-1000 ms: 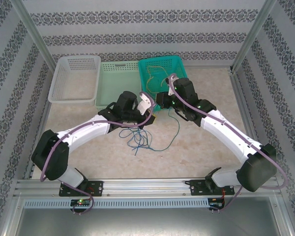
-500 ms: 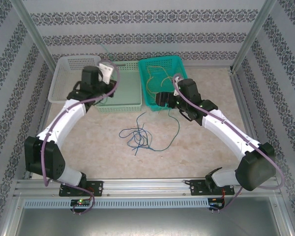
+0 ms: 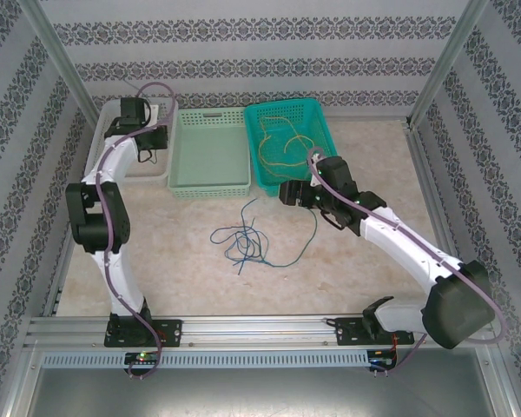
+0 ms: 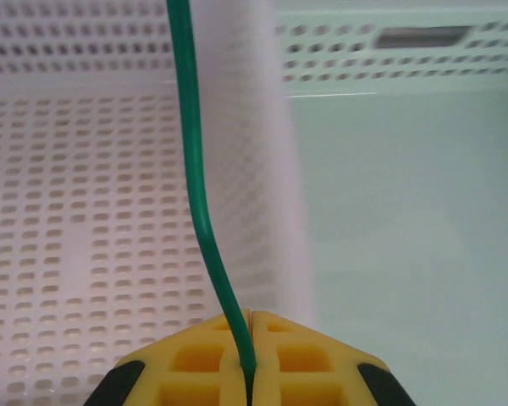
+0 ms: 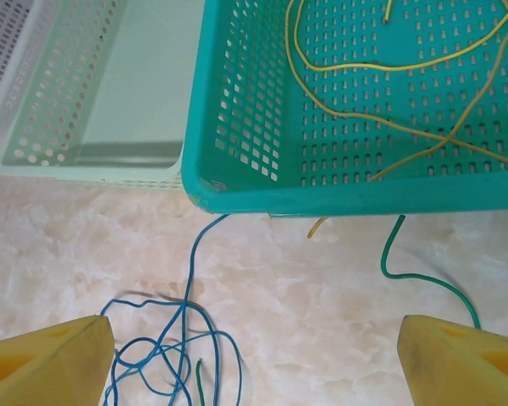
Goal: Untangle the cables
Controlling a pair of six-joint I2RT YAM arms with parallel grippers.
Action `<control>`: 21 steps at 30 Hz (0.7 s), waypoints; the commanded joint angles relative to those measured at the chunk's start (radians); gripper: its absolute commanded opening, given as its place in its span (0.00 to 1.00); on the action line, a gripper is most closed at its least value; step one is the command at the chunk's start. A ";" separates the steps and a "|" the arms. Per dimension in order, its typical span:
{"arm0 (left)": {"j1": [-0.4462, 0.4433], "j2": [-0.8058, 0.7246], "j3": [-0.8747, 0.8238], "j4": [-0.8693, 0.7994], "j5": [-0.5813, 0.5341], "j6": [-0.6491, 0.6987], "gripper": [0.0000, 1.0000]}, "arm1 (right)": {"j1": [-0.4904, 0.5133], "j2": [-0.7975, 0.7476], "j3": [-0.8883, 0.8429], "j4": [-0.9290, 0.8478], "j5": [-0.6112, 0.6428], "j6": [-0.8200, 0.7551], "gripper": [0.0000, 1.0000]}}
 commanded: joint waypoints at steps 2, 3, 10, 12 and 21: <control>0.041 0.104 0.160 -0.161 -0.005 0.018 0.00 | -0.014 -0.045 -0.039 0.006 0.024 0.021 0.87; 0.047 0.123 0.181 -0.172 -0.003 0.023 0.00 | -0.016 -0.049 -0.045 0.002 0.026 0.022 0.87; 0.071 0.239 0.292 -0.285 -0.001 0.063 0.74 | -0.026 -0.077 -0.083 -0.007 0.034 0.036 0.87; 0.071 0.237 0.277 -0.277 -0.043 0.066 1.00 | -0.029 -0.087 -0.090 -0.008 0.034 0.039 0.87; 0.071 0.095 0.181 -0.189 -0.029 -0.012 1.00 | -0.037 -0.123 -0.116 -0.011 0.035 0.044 0.87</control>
